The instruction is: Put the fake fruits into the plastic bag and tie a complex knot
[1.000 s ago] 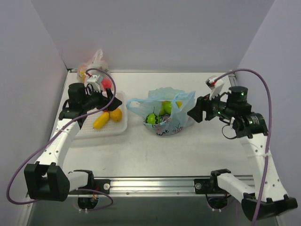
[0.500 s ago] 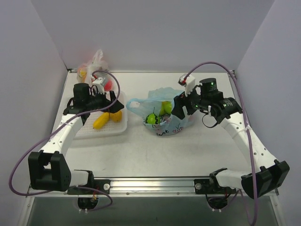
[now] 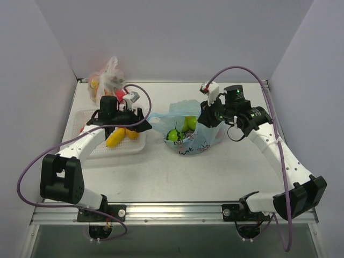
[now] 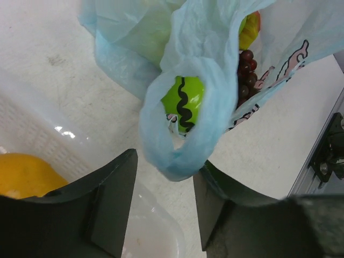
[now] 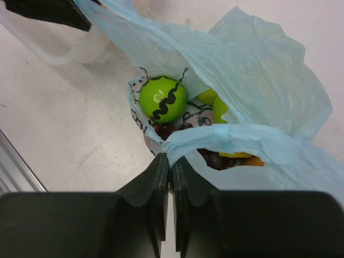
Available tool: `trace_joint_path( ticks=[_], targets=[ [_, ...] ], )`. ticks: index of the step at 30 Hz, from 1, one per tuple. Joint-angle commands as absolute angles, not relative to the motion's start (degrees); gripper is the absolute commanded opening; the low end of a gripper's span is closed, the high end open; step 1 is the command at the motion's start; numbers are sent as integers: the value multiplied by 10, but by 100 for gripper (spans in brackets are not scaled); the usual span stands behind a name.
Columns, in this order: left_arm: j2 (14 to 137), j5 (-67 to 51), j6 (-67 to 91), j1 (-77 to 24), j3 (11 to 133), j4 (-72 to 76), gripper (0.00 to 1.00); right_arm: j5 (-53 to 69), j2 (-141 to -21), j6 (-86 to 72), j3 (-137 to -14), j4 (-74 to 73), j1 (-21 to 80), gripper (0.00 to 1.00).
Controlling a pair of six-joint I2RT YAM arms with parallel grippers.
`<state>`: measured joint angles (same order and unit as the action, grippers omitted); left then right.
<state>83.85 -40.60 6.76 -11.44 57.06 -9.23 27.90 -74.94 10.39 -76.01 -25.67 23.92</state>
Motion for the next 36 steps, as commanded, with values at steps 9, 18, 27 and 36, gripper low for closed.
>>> trace_joint_path(
  ticks=[9,18,27,36],
  targets=[
    [786,-434,101,-116,679,-60,0,338,-673,59,-797,-234,132,0],
    [763,-397,189,-120,884,-87,0,343,-595,77,-856,-222,45,0],
    [706,-417,219,-130,888,-111,0,330,-539,99,-880,-221,6,0],
    [658,-483,144,-143,700,-116,0,375,-469,57,-728,-228,9,0]
  ],
)
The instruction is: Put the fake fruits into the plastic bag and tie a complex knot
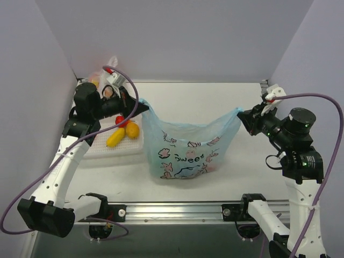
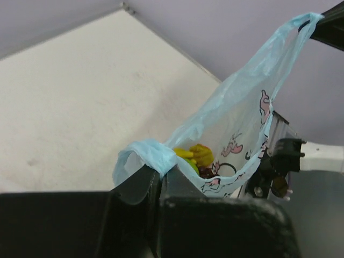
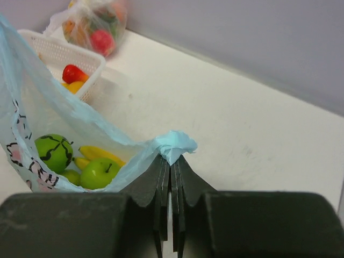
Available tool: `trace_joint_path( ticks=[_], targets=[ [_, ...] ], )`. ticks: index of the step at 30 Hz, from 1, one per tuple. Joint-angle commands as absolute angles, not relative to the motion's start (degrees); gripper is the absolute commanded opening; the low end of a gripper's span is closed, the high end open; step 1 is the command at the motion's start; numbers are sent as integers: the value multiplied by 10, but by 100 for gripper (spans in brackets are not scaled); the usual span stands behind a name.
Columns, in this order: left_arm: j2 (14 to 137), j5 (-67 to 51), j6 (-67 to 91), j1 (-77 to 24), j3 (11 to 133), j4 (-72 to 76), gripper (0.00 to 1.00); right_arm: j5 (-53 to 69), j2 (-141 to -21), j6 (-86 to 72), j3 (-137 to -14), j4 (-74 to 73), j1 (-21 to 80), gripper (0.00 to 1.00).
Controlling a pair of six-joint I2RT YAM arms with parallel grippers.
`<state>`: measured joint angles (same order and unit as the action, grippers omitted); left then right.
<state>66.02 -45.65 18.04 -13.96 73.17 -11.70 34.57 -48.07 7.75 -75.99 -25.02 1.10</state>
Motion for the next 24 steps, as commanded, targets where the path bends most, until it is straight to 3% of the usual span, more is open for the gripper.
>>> trace_joint_path(
  ticks=[1,11,16,24],
  targets=[
    [664,-486,143,-146,698,-115,0,373,-463,54,-724,-228,9,0],
    [739,-550,151,-208,861,-83,0,319,-456,41,-817,-225,8,0],
    [760,-574,66,-206,925,-145,0,336,-439,26,-774,-221,9,0],
    [735,-553,7,-192,770,-174,0,358,-422,36,-642,-210,10,0]
  ],
)
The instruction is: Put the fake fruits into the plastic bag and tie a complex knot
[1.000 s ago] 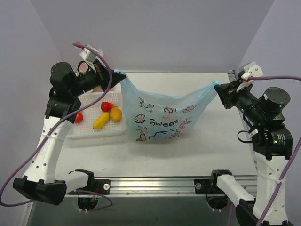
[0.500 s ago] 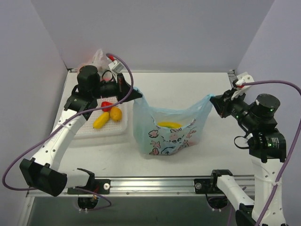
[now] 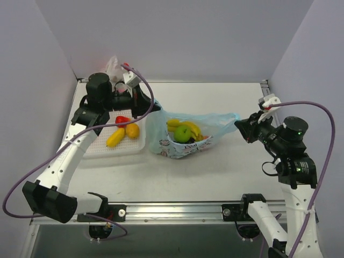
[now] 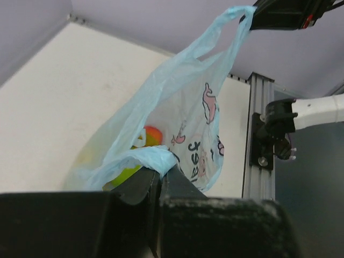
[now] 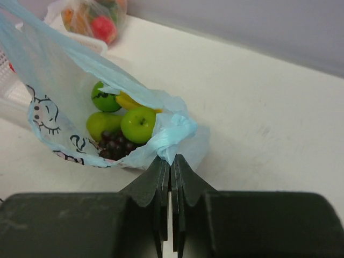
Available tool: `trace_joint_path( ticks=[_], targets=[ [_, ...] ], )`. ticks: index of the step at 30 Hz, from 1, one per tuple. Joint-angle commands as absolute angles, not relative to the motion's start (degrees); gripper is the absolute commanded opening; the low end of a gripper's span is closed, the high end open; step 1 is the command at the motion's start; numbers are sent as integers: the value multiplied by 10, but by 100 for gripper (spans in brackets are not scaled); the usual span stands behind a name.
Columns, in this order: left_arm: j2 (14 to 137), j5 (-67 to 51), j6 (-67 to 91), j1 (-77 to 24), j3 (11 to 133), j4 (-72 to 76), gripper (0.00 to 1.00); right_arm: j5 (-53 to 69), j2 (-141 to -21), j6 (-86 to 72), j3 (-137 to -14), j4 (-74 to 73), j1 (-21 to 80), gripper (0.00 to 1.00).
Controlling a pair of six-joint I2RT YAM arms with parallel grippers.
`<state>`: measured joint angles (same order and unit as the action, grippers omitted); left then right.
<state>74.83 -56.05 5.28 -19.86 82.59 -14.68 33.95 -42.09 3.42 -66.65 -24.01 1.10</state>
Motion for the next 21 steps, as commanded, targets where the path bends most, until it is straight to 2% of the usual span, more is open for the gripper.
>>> trace_joint_path(
  ticks=[1,5,14,16,17,19,21],
  targets=[
    [730,-548,4,-191,752,-175,0,363,-423,36,-634,-210,11,0],
    [701,-529,-14,-184,701,-180,3,395,-418,26,-611,-209,12,0],
    [679,-556,-4,-125,758,-189,2,410,-445,1,-663,-185,18,2],
    [672,-559,-3,-120,759,-185,3,417,-456,0,-664,-185,19,26],
    [671,-559,-3,-120,756,-178,4,419,-461,0,-664,-185,18,44],
    [665,-560,16,-119,745,-171,7,418,-469,-20,-665,-187,19,52],
    [665,-562,24,-120,741,-167,7,415,-477,-32,-668,-188,19,54]
  ],
)
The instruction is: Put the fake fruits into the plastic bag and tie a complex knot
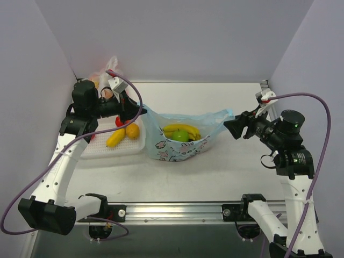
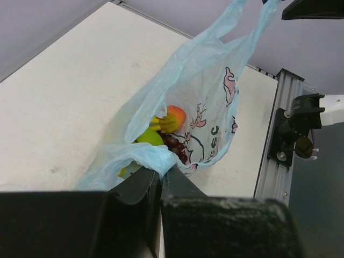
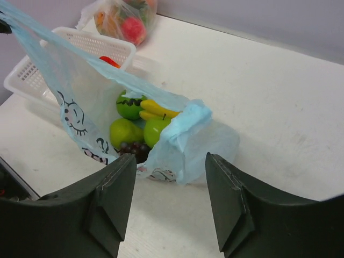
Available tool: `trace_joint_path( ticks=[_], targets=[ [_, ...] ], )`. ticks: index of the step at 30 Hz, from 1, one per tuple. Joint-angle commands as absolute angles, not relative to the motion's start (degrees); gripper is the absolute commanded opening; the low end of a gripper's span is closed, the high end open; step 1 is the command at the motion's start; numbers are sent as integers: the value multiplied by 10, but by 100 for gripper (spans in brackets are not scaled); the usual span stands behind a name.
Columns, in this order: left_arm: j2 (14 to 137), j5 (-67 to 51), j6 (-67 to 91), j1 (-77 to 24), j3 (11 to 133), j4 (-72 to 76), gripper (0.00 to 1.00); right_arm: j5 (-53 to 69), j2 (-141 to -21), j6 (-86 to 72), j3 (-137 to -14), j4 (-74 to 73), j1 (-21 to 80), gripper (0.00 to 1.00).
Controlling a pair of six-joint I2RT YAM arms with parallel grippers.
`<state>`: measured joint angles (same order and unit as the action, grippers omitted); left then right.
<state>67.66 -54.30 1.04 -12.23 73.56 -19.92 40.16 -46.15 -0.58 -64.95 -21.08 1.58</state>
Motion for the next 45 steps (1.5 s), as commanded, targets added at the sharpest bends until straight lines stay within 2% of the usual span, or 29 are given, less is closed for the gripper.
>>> trace_joint_path(
  ticks=[1,5,7,10,11,13,14,16,17,18,19,20,22,24,25,26,31,35,36,40,45],
  targets=[
    [664,-562,26,-119,737,-164,7,414,-482,-47,-671,-190,19,55],
    [664,-568,36,-120,731,-152,8,417,-503,-70,-673,-193,19,59],
    [660,-567,36,-119,728,-151,8,413,-518,-72,-676,-192,19,57],
    [657,-567,32,-119,724,-153,9,411,-540,-79,-686,-179,19,41],
    [656,-563,30,-118,722,-158,9,411,-547,-88,-688,-173,20,33],
    [653,-561,28,-112,724,-163,12,425,-556,-96,-697,-156,19,25],
    [652,-559,31,-107,725,-170,17,431,-557,-102,-700,-149,19,12],
    [659,-543,34,-94,750,-184,65,447,-552,-105,-698,-126,20,2],
    [664,-534,35,-91,767,-214,76,455,-541,-109,-689,-115,20,0],
    [672,-527,34,-89,816,-229,82,454,-534,-119,-682,-105,20,0],
    [692,-525,34,-84,837,-253,95,453,-527,-122,-676,-92,20,0],
    [701,-534,28,-85,864,-263,98,447,-516,-124,-668,-89,20,0],
    [712,-541,23,-92,911,-266,97,440,-509,-132,-661,-89,21,0],
    [712,-492,-36,-132,939,-285,97,435,-500,-134,-654,-90,22,0],
    [716,-457,-82,-154,993,-342,97,435,-499,-135,-652,-91,23,0],
    [722,-399,-163,-202,1017,-366,98,435,-497,-135,-652,-93,23,0],
    [758,-340,-297,-328,1081,-484,97,426,-492,-135,-641,-101,23,0],
    [749,-272,-377,-458,989,-504,97,412,-487,-136,-635,-103,24,0],
    [745,-239,-380,-508,944,-494,97,406,-484,-137,-633,-103,24,0],
    [751,-166,-395,-600,855,-399,93,377,-473,-128,-632,-108,23,0],
    [807,-120,-410,-622,804,-303,89,379,-454,-102,-627,-123,22,0]
  ],
)
